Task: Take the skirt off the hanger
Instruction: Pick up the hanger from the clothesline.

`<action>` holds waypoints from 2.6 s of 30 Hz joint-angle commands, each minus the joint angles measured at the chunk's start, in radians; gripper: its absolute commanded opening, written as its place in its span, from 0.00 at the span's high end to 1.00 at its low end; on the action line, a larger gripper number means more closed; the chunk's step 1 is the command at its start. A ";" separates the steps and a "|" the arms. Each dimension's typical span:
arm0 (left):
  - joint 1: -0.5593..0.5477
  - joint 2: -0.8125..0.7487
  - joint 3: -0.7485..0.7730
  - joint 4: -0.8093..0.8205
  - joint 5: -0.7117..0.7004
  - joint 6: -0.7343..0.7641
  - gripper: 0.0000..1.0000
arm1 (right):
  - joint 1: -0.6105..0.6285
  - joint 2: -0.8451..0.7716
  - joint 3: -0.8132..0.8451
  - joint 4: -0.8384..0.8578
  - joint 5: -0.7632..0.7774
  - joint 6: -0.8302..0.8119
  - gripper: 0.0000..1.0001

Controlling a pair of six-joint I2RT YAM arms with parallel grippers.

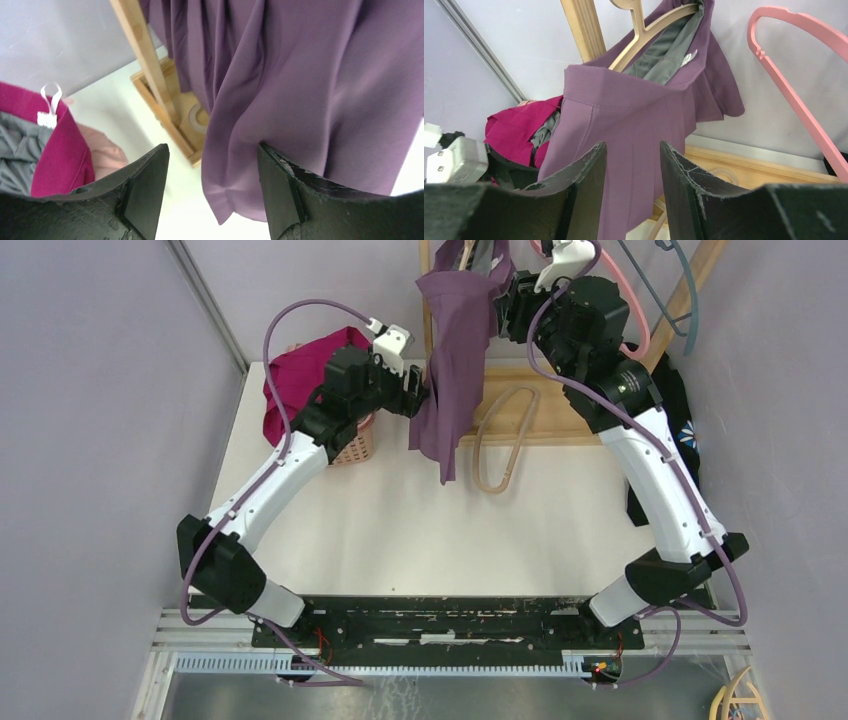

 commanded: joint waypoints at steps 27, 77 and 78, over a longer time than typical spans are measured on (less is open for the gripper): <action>-0.144 0.123 0.149 0.025 0.135 -0.092 0.31 | -0.011 0.261 0.151 0.160 0.017 -0.006 0.41; -0.143 -0.156 -0.033 -0.053 -0.046 -0.018 0.29 | -0.066 0.255 0.273 0.474 -0.062 -0.213 0.99; -0.143 -0.159 -0.034 -0.055 -0.050 -0.017 0.29 | -0.066 0.256 0.275 0.488 -0.054 -0.224 0.99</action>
